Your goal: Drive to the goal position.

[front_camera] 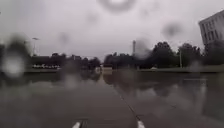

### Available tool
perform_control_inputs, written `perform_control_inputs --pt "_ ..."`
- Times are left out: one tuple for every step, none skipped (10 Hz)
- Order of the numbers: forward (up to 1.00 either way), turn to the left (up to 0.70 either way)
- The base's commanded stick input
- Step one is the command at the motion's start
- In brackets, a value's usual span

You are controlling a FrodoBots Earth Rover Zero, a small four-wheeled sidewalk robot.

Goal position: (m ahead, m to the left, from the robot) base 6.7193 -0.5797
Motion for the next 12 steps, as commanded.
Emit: perform_control_inputs --pt "0.70 0.00" --pt "0.70 0.00" --pt "0.70 0.00" --pt "0.70 0.00" --pt "0.70 0.00" --pt "0.70 0.00" --pt "0.70 0.00" --pt "0.70 0.00" --pt "0.70 0.00" --pt "0.70 0.00" --pt "0.70 0.00" --pt "0.70 0.00"
